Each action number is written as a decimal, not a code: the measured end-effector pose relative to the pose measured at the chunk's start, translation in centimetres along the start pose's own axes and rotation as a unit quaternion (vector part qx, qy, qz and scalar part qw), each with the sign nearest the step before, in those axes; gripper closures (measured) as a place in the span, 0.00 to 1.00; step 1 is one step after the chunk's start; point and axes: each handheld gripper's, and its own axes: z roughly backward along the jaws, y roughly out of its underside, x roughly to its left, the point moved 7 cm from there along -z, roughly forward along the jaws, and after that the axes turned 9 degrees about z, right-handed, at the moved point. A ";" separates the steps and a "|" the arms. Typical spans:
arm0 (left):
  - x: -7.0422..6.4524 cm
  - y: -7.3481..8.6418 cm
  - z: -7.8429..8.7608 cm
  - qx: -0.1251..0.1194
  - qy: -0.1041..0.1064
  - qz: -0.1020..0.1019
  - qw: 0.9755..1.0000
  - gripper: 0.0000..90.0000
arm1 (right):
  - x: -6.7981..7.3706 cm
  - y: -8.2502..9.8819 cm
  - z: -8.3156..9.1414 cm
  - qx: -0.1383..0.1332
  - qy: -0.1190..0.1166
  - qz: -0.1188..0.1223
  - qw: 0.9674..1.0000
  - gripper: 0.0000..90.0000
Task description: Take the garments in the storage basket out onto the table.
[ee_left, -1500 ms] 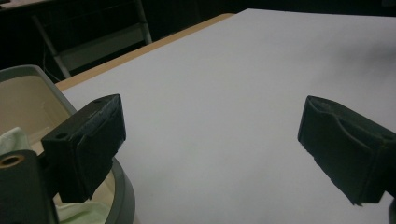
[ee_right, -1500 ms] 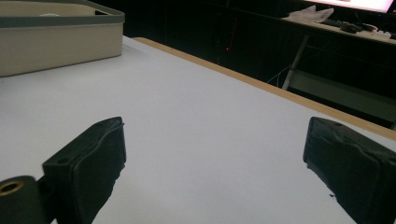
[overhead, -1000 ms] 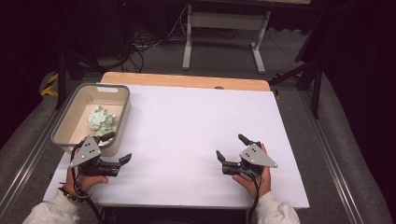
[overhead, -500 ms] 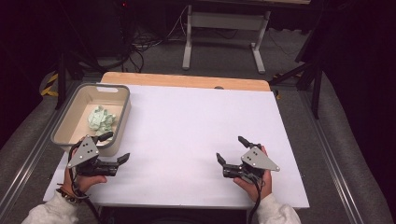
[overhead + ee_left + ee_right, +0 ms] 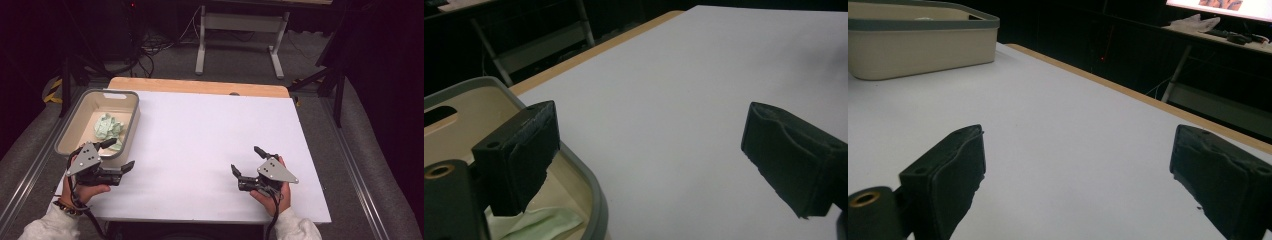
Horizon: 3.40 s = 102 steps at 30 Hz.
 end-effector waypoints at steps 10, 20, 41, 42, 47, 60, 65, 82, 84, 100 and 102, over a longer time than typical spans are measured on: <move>4.1 -2.2 0.8 0.025 -0.031 0.021 0.999 0.10 | -0.3 0.4 -0.1 0.008 -0.001 -0.008 1.000 0.09; 8.8 -3.6 -0.5 0.072 -0.044 0.026 0.996 0.10 | -0.5 0.8 -0.2 0.017 0.003 -0.012 1.000 0.09; 15.9 -0.1 -5.6 0.260 -0.079 0.089 0.958 0.07 | 0.0 1.2 -0.7 0.035 -0.005 0.002 0.999 0.08; 16.0 0.0 -5.7 0.270 -0.080 0.088 0.956 0.07 | 0.0 1.2 -0.7 0.036 -0.006 0.001 0.999 0.08; 16.3 1.2 -6.4 0.315 -0.084 0.091 0.941 0.10 | 0.1 1.3 -0.8 0.039 -0.008 0.002 0.999 0.08; 16.4 3.4 -7.9 0.402 -0.102 0.069 0.907 0.33 | 0.1 1.9 -1.2 0.058 -0.016 0.002 0.998 0.09; 16.0 3.1 -7.9 0.403 -0.106 0.044 0.908 0.47 | 0.2 2.2 -1.3 0.065 -0.017 0.004 0.998 0.09; 15.8 0.5 -6.2 0.337 -0.142 0.024 0.931 0.58 | -0.1 2.0 -1.1 0.057 -0.009 -0.005 0.998 0.10; 15.8 0.3 -6.0 0.327 -0.142 0.026 0.934 0.58 | -0.2 2.0 -1.1 0.056 -0.009 -0.006 0.998 0.10; 13.4 -2.9 -3.4 0.211 -0.163 0.009 0.964 0.58 | -0.2 2.0 -1.1 0.058 -0.005 -0.003 0.998 0.11; 13.1 -3.1 -3.0 0.192 -0.157 0.019 0.969 0.58 | -0.2 1.8 -1.0 0.052 0.000 -0.003 0.999 0.11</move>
